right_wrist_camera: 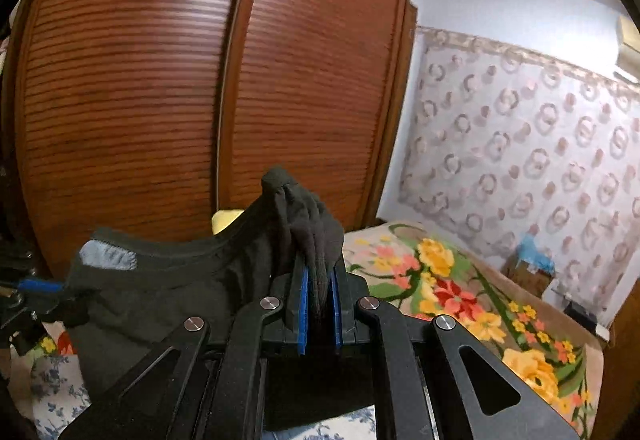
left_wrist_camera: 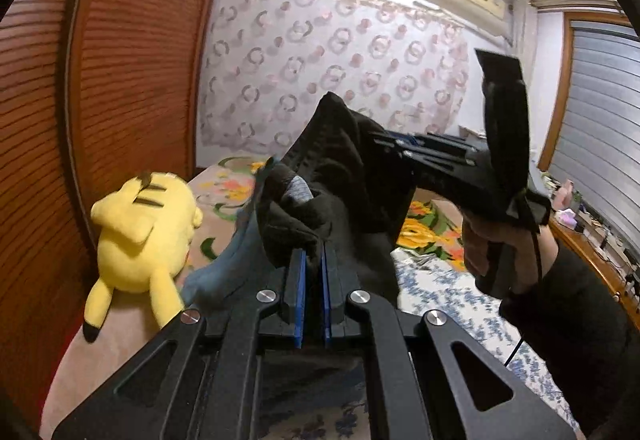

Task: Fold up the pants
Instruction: 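Carry the black bundle with both tools toward the stack of blue jeans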

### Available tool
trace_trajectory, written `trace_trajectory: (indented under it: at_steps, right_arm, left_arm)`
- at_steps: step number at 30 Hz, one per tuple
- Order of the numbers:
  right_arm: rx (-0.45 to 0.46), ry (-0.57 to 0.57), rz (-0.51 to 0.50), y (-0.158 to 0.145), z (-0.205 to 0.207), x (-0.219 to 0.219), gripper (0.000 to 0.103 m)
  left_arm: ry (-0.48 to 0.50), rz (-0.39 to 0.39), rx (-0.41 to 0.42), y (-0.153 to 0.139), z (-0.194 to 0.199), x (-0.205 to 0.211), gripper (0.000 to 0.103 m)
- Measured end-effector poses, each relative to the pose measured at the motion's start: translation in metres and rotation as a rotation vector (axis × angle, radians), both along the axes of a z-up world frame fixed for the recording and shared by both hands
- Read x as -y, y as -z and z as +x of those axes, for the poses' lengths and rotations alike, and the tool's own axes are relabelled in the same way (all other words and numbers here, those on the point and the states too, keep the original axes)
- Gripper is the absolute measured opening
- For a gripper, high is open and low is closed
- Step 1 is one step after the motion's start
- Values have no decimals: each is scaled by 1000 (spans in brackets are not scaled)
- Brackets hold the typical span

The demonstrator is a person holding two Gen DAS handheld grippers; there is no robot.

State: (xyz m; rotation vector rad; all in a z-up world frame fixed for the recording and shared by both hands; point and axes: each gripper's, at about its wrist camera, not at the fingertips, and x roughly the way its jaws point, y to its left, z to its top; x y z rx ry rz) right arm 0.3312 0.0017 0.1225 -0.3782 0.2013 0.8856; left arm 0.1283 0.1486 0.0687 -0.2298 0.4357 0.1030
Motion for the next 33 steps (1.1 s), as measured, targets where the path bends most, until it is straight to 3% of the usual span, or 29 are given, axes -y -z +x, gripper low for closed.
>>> trace_trajectory:
  at_steps: [5, 11, 15, 19, 21, 23, 25, 33]
  right_arm:
    - [-21, -26, -38, 6, 20, -21, 9]
    - [-74, -52, -58, 6, 41, -32, 9]
    - [-174, -49, -63, 5, 59, -32, 19]
    - [-170, -29, -32, -9, 62, -16, 36]
    - [-170, -21, -7, -16, 61, -5, 37]
    - [-177, -32, 23, -21, 55, 8, 37]
    - [-177, -60, 42, -25, 47, 21, 37]
    - [-242, -122, -1, -5, 50, 31, 37]
  left_arm:
    - [-34, -12, -20, 12, 1, -12, 8]
    - [-70, 37, -88, 17, 11, -14, 8]
    - [-79, 30, -122, 22, 16, -19, 9]
    - [-81, 49, -122, 18, 16, -19, 19]
    - [-83, 60, -117, 15, 16, -19, 25]
    - [-85, 67, -108, 12, 15, -20, 39]
    - [-82, 77, -90, 10, 15, -18, 46]
    - [-51, 122, -89, 9, 29, -13, 49]
